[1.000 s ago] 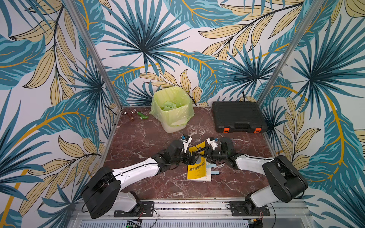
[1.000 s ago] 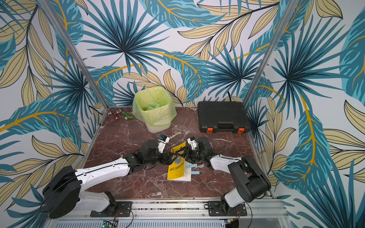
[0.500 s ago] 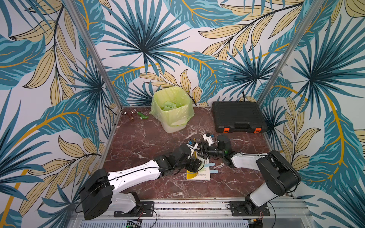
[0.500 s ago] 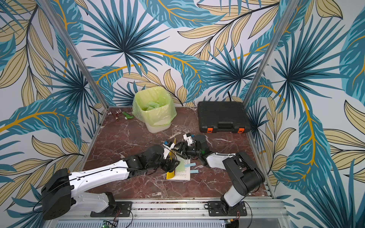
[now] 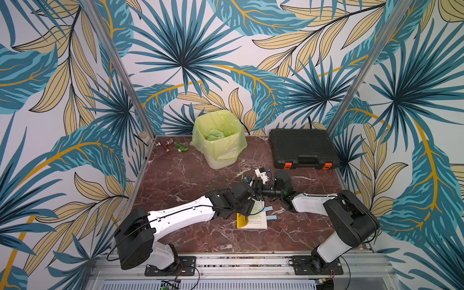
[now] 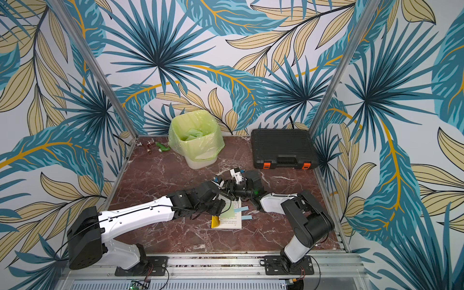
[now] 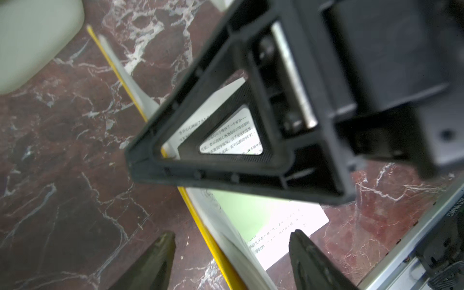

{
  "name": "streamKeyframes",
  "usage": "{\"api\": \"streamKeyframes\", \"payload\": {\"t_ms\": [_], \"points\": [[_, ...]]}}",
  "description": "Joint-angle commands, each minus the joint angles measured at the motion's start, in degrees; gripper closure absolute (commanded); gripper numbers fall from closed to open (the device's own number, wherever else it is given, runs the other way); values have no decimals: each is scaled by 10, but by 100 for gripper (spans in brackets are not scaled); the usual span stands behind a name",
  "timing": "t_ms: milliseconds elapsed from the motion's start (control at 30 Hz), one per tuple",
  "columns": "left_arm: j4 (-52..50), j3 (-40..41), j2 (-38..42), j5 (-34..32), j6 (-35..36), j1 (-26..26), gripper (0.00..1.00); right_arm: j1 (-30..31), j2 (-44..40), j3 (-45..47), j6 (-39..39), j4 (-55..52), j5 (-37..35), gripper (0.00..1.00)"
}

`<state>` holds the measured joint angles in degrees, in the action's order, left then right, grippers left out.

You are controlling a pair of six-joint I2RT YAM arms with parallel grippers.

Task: Peel off the used sticky note
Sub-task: Open the book at the center of the board, then tear off the note from the book.

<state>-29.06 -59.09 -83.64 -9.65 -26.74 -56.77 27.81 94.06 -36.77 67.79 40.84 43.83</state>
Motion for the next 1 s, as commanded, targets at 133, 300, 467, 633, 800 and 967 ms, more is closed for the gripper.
{"api": "streamKeyframes", "payload": {"t_ms": [133,300,467,633,800,967], "points": [[-36,-4,-3,-27,-12,-2,42,10,15,-7,7,15,6,57],[-44,9,1,-36,-19,-2,80,9,12,-14,-4,-9,5,59],[-56,23,1,-53,-25,1,100,1,-29,-38,-92,-141,-15,58],[1,86,28,-26,-35,28,100,-26,-116,-58,-246,-374,-94,56],[52,155,66,-6,-55,66,100,-25,-166,-67,-393,-524,-202,52],[74,178,69,14,-54,90,100,45,-188,-70,-491,-609,-300,49]]}}
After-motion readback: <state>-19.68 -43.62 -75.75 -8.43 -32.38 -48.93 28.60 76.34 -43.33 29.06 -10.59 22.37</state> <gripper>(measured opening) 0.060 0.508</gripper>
